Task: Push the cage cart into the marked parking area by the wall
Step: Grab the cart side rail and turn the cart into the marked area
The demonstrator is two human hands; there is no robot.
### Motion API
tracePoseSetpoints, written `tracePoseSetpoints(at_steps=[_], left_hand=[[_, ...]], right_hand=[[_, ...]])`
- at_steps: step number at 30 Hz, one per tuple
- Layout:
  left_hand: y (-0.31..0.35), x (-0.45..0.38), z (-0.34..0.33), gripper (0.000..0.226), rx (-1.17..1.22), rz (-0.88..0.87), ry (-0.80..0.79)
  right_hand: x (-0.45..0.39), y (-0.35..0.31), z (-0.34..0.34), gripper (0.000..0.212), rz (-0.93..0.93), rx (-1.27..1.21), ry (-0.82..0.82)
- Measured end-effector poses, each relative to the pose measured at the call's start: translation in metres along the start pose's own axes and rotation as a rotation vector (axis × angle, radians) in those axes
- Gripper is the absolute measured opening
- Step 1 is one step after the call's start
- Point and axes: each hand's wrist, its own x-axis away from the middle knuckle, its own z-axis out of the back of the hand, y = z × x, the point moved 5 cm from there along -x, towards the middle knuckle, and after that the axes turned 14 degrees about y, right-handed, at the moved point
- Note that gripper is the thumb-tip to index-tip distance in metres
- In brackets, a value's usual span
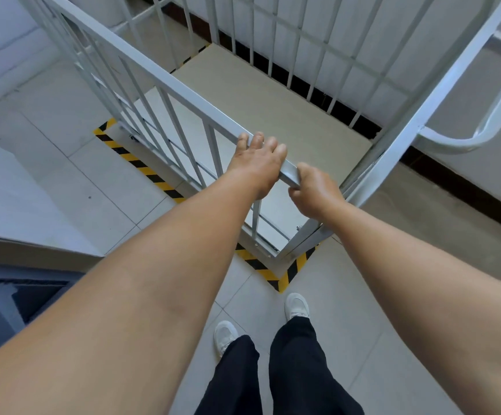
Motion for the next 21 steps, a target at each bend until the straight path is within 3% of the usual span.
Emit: tracePoseSetpoints(at_steps=[13,21], left_hand=[[0.047,-0.06,-0.006,0.034,0.07,-0.003,0.043],[0.049,-0.062,-0.005,0.028,0.074,-0.019,0.06]], right_hand=[[-0.039,0.062,0.03,0.015,-0.053,-0.002,-0.003],[-0.041,0.066,0.031,0.01,-0.022,-0.019,-0.012]])
